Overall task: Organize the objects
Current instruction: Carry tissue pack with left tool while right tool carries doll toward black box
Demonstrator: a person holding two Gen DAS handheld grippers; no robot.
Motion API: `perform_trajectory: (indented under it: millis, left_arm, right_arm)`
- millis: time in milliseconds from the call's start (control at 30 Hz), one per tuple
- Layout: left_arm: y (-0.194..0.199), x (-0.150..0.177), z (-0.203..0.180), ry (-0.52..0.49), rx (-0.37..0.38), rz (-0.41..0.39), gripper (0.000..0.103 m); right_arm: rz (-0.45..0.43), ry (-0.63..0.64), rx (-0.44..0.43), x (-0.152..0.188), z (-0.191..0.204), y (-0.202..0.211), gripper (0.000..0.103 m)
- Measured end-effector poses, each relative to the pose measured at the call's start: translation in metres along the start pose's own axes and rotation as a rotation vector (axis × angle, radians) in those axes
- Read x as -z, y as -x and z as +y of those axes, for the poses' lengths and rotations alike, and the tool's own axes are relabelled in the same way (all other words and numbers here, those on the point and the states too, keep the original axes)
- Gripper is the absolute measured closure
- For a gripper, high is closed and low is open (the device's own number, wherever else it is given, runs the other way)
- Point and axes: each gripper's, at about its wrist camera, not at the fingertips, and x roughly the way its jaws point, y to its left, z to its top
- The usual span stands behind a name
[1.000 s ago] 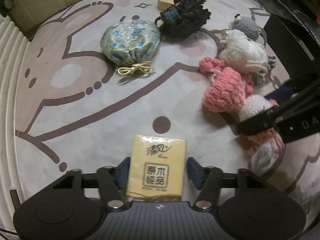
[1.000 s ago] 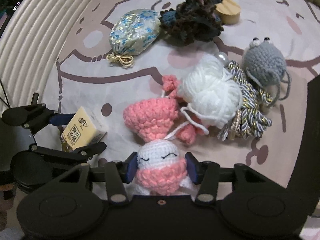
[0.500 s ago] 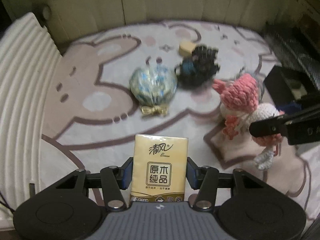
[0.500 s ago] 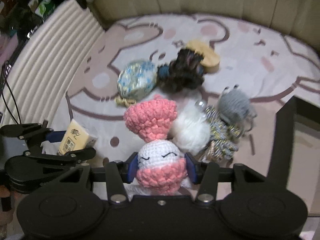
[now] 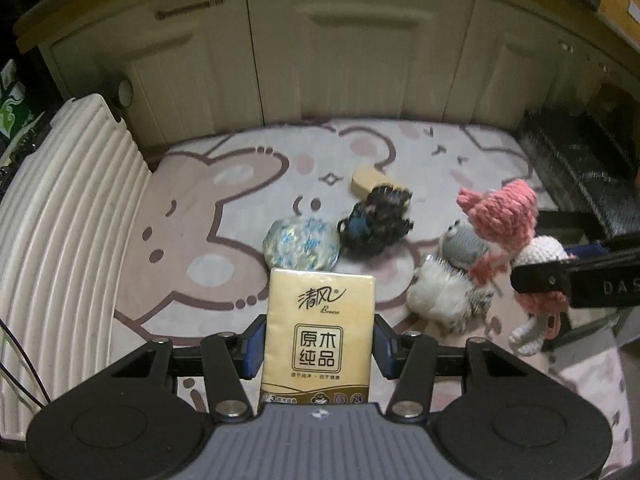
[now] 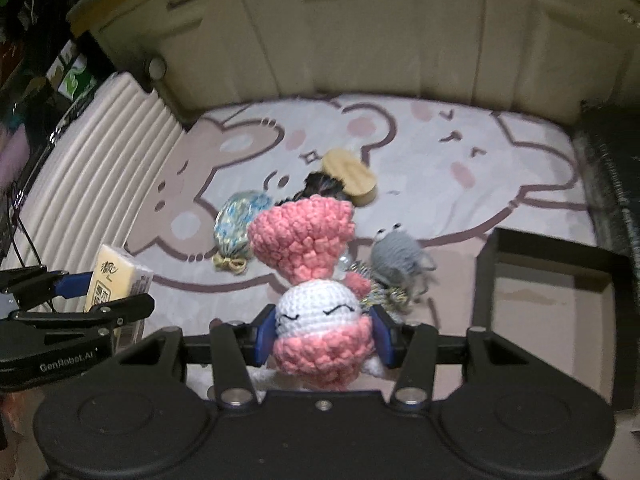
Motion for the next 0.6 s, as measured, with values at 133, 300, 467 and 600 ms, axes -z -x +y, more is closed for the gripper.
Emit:
perform_trajectory:
  millis: [133,300,467,600]
  left_arm:
    - [0.011,-0.009,-0.008,0.030,-0.005,-0.028,0.049]
    - [0.020,-0.015,-0.019,0.048,-0.001,-0.045,0.049]
    - [0.024,-0.020,-0.032,0.051,0.002,-0.052,0.049]
    - [0.024,-0.026,-0.044,0.062,0.018,-0.054,0.049]
  right_arm:
    - [-0.032,-0.002,0.022,-0.001,-0.007,0.018,0.053]
    - [-0.055,-0.014,0.039,0.002,-0.015,0.030,0.053]
    - [-0.075,-0.020,0.049,0.006,-0.024,0.039,0.053]
    - [-0.088,-0.034,0.066,0.008,-0.040,0.047,0.053]
